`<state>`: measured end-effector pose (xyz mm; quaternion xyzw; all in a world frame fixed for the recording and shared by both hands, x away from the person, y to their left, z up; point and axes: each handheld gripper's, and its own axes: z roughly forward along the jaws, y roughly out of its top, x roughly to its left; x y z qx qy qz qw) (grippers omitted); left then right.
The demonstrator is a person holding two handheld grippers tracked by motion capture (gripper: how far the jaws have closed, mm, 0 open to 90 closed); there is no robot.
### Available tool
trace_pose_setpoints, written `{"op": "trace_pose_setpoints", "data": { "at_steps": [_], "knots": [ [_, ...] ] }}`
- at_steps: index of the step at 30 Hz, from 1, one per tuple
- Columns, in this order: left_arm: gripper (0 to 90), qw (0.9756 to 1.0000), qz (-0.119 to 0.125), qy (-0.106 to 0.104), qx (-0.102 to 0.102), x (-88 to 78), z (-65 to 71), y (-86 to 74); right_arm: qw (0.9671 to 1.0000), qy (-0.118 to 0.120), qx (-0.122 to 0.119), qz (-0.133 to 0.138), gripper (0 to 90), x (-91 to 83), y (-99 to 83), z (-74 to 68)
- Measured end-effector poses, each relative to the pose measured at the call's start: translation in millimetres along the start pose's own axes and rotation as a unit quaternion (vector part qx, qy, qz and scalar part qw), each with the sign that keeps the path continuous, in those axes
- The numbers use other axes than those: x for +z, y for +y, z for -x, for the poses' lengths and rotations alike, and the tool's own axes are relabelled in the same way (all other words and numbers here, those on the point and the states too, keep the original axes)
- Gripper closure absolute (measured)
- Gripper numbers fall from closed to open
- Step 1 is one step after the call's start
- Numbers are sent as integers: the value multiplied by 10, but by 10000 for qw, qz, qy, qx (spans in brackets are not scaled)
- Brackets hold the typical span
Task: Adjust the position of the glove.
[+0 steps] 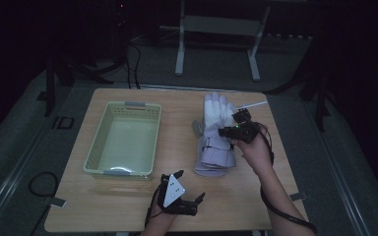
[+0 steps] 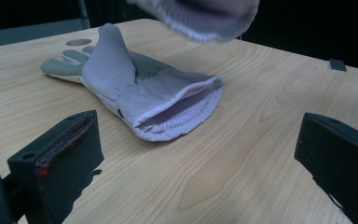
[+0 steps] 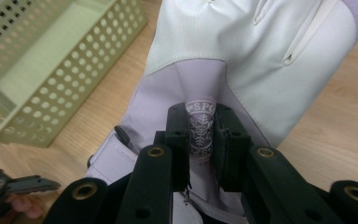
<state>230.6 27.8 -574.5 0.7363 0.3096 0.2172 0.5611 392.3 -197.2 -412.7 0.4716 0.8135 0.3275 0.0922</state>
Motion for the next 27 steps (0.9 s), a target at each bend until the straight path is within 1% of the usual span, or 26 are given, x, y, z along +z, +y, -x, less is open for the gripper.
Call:
{"op": "trace_pose_setpoints", "data": {
  "at_steps": [4, 7, 10, 12, 14, 15, 17, 19, 21, 24, 27],
  "knots": [
    [10, 10000, -5, 0, -7, -1, 0, 0, 9998, -53, 54, -177, 778, 168, -31, -22],
    [10, 10000, -3, 3, 0, 0, 0, 1, 9996, -16, 66, -286, 777, 281, -74, -16],
    [10, 10000, -2, 3, -5, 1, -2, 1, 9991, -58, 98, -397, 777, 385, -108, 9],
    [10, 10000, 2, 3, -26, 5, -2, 1, 9987, -166, 83, -482, 777, 451, -118, 28],
    [10, 10000, -5, -13, -29, 5, -7, 2, 9982, -170, 154, -548, 776, 515, -125, 62],
    [10, 10000, 0, -18, -41, 7, -7, 2, 9980, -204, 133, -580, 776, 548, -126, 75],
    [10, 10000, 13, -26, -52, 7, -6, 1, 9975, -190, 166, -654, 775, 615, -130, 100],
    [10, 10000, 6, -24, -37, 5, -8, 1, 9969, -237, 132, -734, 773, 675, -139, 104],
    [10, 10000, 7, -23, -41, 5, -9, 1, 9964, -242, 156, -791, 772, 731, -158, 111],
    [10, 10000, 9, -27, -43, 5, -10, 1, 9958, -210, 105, -885, 772, 800, -186, 113],
    [10, 10000, 6, -24, -45, 5, -11, 1, 9954, -140, 66, -947, 773, 788, -200, 108]
  ]
}}
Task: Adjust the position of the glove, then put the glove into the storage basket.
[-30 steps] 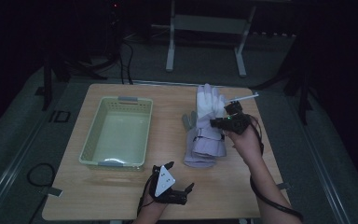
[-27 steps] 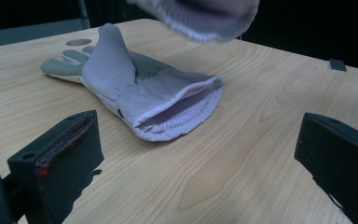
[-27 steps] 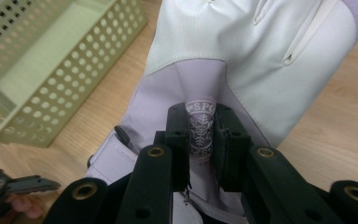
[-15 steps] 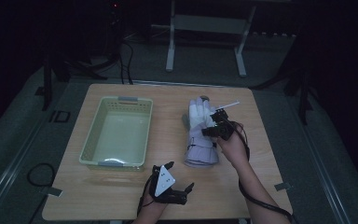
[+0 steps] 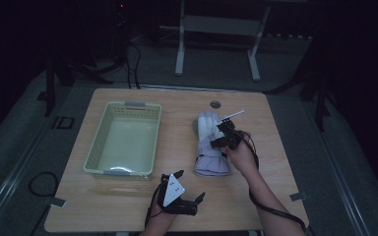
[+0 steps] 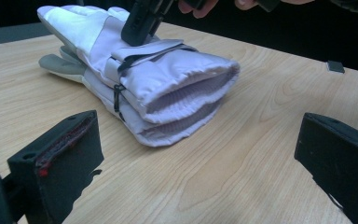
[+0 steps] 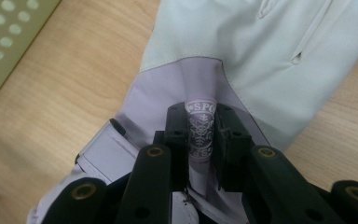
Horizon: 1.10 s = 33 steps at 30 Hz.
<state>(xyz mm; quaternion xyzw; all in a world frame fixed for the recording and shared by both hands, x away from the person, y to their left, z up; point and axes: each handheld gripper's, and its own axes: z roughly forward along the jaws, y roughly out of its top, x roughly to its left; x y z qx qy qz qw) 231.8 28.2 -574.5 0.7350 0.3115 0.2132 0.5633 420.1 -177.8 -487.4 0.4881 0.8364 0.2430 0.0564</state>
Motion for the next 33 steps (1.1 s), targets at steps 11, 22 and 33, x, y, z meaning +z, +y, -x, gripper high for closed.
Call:
{"op": "trace_pose_setpoints", "data": {
  "at_steps": [11, 22, 33],
  "knots": [
    [10, 10000, -4, -2, -63, 2, -10, 1, 9976, 349, -532, 275, 459, -193, -53, -13],
    [10, 10000, -12, 24, -96, 4, -9, 2, 9872, 921, -813, 1019, 178, -431, -258, 181],
    [9, 9985, -283, -239, -400, 31, -95, 14, 9742, 681, -1410, 1625, 136, -598, -494, 315]
  ]
}}
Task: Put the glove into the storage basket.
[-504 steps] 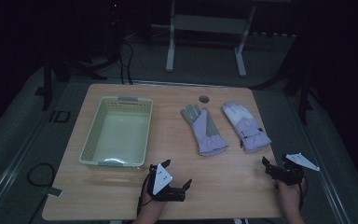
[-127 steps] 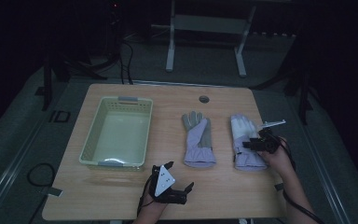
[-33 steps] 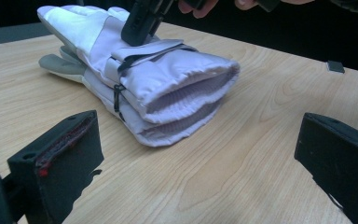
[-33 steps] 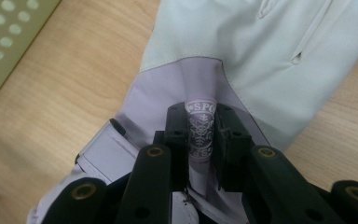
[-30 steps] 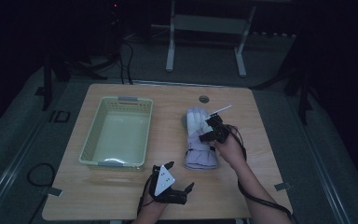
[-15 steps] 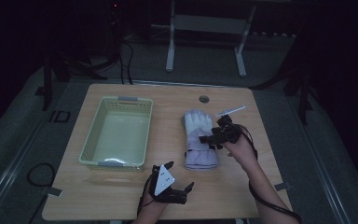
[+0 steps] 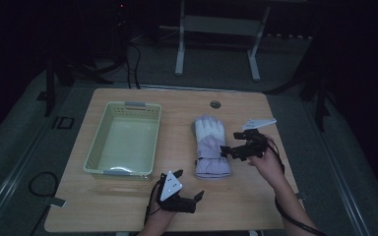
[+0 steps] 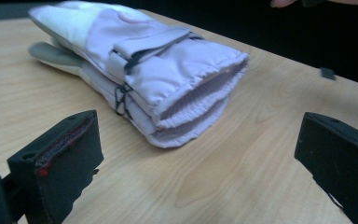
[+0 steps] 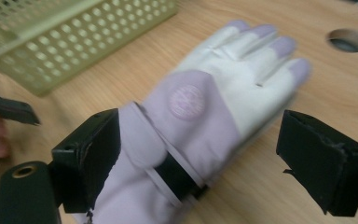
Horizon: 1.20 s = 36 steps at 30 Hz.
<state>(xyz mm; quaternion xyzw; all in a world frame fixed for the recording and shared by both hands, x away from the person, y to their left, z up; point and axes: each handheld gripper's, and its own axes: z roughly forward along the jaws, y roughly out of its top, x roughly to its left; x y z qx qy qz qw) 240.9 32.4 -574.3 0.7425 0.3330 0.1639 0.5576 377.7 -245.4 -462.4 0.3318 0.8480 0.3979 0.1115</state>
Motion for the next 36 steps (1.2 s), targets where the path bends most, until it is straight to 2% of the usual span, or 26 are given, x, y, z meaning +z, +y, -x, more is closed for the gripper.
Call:
{"op": "trace_pose_setpoints", "data": {
  "at_steps": [2, 4, 7, 9, 10, 12, 14, 16, 18, 20, 21, 22, 23, 24, 26, 27, 28, 29, 31, 32, 34, 36],
  "knots": [
    [9, 9993, -306, 201, 64, 31, 9, 15, 9998, 6, -53, -214, 136, -27, -50, 2],
    [9, 9979, -573, 282, 101, 53, 15, 41, 9994, -5, -113, -327, 136, -44, -114, 7],
    [10, 9977, -649, 158, 91, 34, 32, 98, 9993, -21, -287, -234, 138, -81, -217, 38],
    [10, 9982, -592, 37, -31, 13, 35, 146, 9990, -52, -413, -146, 144, -98, -287, 84],
    [10, 9980, -617, -10, -145, 6, 32, 176, 9990, -68, -441, -77, 142, -106, -325, 109],
    [10, 9971, -574, -232, -445, -9, 14, 231, 9983, -109, -568, 66, 141, -120, -393, 163],
    [10, 9953, -634, -411, -606, -9, 2, 306, 9989, -87, -435, 113, 141, -131, -440, 221],
    [10, 9962, -521, -359, -598, -11, -8, 390, 9993, -84, -337, 123, 138, -149, -461, 259],
    [9, 9969, -407, -327, -593, 8, -38, 490, 9998, -8, -114, 158, 127, -161, -459, 278],
    [9, 9961, -411, -400, -676, 67, -90, 603, 9996, 36, -30, 274, 115, -166, -440, 269],
    [10, 9955, -500, -412, -685, 109, -116, 668, 9995, -63, -52, 308, 115, -155, -424, 249],
    [10, 9956, -601, -341, -637, 153, -140, 734, 9990, -126, -103, 411, 115, -143, -411, 223],
    [10, 9961, -618, -258, -580, 189, -164, 789, 9989, -23, -125, 459, 115, -128, -401, 206],
    [10, 9964, -625, -263, -517, 225, -194, 836, 9991, 69, -138, 401, 115, -96, -386, 188],
    [10, 9972, -636, -168, -353, 293, -252, 921, 9993, -11, -208, 313, 141, -36, -358, 156],
    [10, 9977, -601, -155, -283, 325, -280, 958, 9994, -10, -165, 307, 148, -14, -344, 157],
    [10, 9976, -630, -129, -246, 370, -311, 992, 9994, 26, -102, 335, 195, 6, -327, 172],
    [10, 9976, -630, -129, -246, 370, -311, 992, 9994, 26, -102, 335, 195, 6, -327, 172],
    [10, 9973, -671, -94, -275, 506, -430, 1068, 9989, 42, 16, 457, 312, 49, -274, 241],
    [18, 9976, -630, -57, -290, 541, -465, 1089, 9989, 39, -29, 460, 330, 74, -255, 257],
    [150, 9976, -613, 65, -311, 627, -524, 1125, 9986, -118, -224, 465, 389, 129, -224, 267],
    [152, 9962, -778, 161, -364, 738, -584, 1145, 9989, -165, -220, 392, 407, 189, -203, 289]
  ]
}}
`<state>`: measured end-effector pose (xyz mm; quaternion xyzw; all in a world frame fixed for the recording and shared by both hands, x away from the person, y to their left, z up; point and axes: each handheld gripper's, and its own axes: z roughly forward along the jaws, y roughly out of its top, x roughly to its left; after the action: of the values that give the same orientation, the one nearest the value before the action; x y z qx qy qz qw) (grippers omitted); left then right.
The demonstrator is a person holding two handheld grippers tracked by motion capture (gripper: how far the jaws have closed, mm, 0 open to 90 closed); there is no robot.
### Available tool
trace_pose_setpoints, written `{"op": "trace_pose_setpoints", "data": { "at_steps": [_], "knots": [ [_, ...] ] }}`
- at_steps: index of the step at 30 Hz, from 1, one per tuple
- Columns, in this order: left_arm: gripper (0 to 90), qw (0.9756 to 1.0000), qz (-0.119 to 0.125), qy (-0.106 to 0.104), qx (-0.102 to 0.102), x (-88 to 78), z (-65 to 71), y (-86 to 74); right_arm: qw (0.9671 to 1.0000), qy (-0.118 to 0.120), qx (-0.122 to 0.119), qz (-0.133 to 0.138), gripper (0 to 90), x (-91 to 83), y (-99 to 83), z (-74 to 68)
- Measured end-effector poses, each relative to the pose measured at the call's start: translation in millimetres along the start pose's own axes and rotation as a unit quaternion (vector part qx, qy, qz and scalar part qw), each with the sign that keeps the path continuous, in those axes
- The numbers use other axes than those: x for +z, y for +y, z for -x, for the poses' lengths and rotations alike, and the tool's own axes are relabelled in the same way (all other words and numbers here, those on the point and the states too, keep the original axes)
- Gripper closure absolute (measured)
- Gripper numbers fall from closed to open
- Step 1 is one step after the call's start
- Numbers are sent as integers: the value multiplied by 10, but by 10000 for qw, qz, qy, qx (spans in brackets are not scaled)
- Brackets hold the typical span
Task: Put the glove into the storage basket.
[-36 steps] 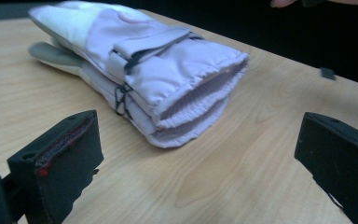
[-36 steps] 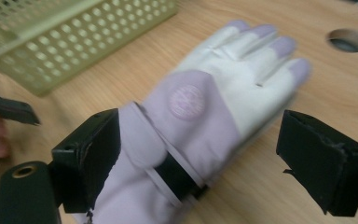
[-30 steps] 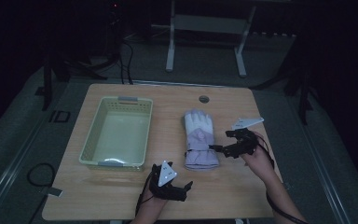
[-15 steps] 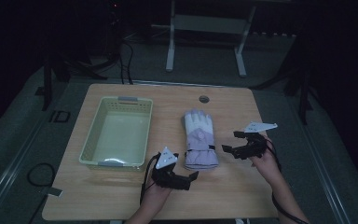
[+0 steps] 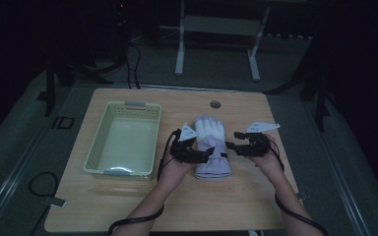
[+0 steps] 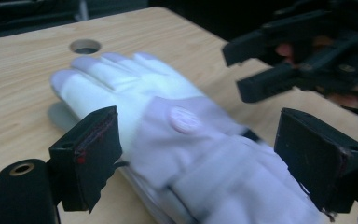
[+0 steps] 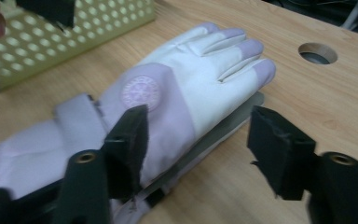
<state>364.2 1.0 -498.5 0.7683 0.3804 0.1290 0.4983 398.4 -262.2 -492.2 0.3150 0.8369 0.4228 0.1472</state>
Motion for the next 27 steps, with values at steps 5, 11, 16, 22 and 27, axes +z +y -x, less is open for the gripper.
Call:
{"op": "trace_pose_setpoints", "data": {
  "at_steps": [5, 11, 16, 22, 27],
  "knots": [
    [167, 9985, -442, 220, -237, 219, -110, -18, 9991, 215, 326, -151, 452, 106, -13, 65],
    [167, 9920, -1078, 413, -513, 398, -186, -162, 9979, 278, 368, -452, 455, 235, -90, 65],
    [166, 9890, -1235, 307, -754, 445, -275, -258, 9947, 423, 634, -687, 451, 355, -175, 114],
    [153, 9863, -1342, 46, -962, 539, -372, -321, 9907, 558, 754, -986, 380, 519, -215, 119],
    [311, 9815, -1333, -583, -1245, 564, -465, -367, 9856, 729, 1036, -1119, 375, 596, -241, 151]
  ]
}}
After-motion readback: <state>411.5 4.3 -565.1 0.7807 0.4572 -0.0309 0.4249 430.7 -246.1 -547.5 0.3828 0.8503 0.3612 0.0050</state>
